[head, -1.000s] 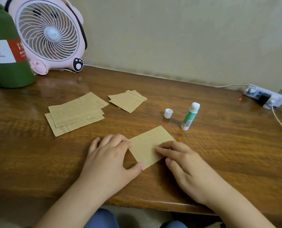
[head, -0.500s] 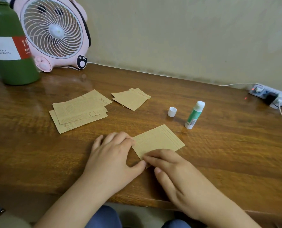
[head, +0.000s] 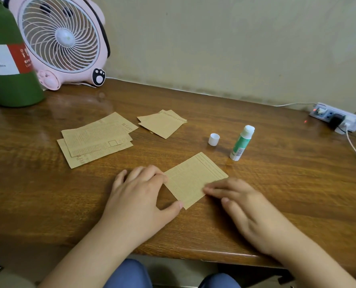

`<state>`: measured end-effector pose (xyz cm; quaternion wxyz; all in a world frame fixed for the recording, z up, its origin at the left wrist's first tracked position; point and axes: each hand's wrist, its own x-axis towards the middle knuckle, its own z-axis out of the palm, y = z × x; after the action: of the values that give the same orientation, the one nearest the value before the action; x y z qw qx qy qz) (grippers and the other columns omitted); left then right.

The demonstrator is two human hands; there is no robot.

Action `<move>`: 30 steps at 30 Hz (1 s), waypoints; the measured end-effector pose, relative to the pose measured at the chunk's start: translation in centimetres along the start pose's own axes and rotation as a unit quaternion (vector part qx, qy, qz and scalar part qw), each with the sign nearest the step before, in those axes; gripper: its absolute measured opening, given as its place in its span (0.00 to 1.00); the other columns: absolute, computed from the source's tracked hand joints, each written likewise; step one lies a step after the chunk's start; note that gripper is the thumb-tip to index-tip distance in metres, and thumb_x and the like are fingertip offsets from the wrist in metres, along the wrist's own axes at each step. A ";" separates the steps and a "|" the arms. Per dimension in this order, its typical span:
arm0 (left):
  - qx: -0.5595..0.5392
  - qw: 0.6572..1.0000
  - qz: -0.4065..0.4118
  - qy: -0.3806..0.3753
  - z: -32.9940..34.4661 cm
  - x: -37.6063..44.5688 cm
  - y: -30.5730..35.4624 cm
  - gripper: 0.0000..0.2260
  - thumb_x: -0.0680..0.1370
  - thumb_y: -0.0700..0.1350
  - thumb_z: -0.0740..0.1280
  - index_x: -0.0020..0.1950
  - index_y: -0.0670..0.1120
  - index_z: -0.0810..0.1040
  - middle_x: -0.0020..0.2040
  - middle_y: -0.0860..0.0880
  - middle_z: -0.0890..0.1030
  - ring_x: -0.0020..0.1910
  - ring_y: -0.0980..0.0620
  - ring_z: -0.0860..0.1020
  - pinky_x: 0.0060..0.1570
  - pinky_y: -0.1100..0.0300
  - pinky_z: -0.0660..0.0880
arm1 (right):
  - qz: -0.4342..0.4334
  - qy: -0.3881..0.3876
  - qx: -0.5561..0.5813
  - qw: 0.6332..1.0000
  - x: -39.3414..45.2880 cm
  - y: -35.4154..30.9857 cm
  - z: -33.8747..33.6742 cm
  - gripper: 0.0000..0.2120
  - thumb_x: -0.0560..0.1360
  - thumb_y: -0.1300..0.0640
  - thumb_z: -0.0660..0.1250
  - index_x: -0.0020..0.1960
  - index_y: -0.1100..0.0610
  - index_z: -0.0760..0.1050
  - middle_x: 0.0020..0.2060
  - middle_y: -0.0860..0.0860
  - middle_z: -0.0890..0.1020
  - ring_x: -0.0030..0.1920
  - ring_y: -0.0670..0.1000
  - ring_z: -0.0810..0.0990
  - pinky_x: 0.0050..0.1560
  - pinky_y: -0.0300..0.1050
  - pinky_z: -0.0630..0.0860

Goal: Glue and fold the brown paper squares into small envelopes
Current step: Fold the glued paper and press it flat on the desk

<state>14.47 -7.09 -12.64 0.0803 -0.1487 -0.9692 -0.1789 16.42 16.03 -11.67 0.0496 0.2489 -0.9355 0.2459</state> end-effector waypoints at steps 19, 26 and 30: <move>0.200 0.961 -0.190 -0.031 -5.3 0.2 -7.9 0.39 0.69 0.75 0.44 0.71 0.53 0.67 0.72 0.56 0.66 0.71 0.53 0.62 0.72 0.40 0.47 | 0.099 0.011 -0.027 0.995 11.0 -1.6 1.6 0.24 0.80 0.50 0.56 0.75 0.52 0.59 0.73 0.46 0.63 0.71 0.45 0.63 0.69 0.37 0.58; 0.139 0.960 -0.244 -0.019 -4.9 2.5 -10.4 0.36 0.74 0.71 0.49 0.74 0.49 0.62 0.75 0.51 0.60 0.74 0.50 0.58 0.72 0.40 0.50 | 0.175 -0.048 -0.075 0.981 20.4 -1.5 3.8 0.30 0.78 0.45 0.59 0.76 0.53 0.55 0.74 0.52 0.62 0.72 0.54 0.62 0.70 0.48 0.61; 0.139 0.951 -0.275 -0.007 -4.4 3.5 -11.1 0.34 0.76 0.68 0.48 0.75 0.48 0.59 0.76 0.50 0.59 0.74 0.48 0.57 0.72 0.38 0.49 | 0.168 -0.018 -0.140 0.976 20.7 -0.9 3.8 0.17 0.78 0.42 0.58 0.54 0.55 0.75 0.48 0.52 0.79 0.49 0.55 0.78 0.47 0.49 0.75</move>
<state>8.16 -17.68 -11.44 0.0407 0.1345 -0.9885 -0.0562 -1.05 4.37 -10.18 0.0251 0.0835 -0.9897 0.1132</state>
